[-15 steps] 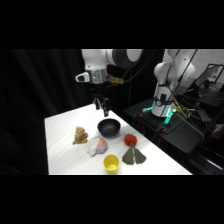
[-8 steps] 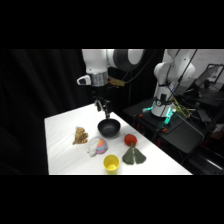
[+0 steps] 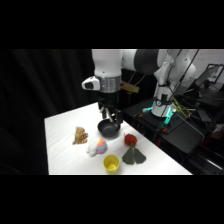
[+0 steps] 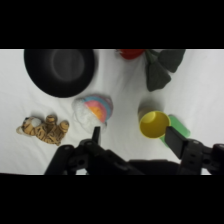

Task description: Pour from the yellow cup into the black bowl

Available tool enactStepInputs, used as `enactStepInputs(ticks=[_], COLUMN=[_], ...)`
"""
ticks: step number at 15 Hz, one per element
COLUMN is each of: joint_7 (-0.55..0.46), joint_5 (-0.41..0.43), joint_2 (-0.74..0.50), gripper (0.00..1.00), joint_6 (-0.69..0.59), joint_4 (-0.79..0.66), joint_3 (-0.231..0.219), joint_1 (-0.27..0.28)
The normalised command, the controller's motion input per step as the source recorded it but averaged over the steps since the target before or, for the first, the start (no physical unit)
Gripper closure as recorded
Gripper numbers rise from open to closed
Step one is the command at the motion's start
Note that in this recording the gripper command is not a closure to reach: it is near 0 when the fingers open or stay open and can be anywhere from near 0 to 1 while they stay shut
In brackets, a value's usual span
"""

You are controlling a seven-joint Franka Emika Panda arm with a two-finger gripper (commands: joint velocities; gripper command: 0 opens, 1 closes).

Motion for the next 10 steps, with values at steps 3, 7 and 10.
enactStepInputs(ticks=[3,7,10], joint_7=[0.32,0.14,-0.01], joint_5=[-0.206,-0.117,0.019], joint_2=[0.36,0.40,0.33], gripper=[0.00,0.00,0.00], joint_6=[-0.02,0.12,0.24], joint_4=[0.45,0.41,0.25], joint_3=[0.106,0.023,-0.035], joint_1=[0.199,0.125,0.027])
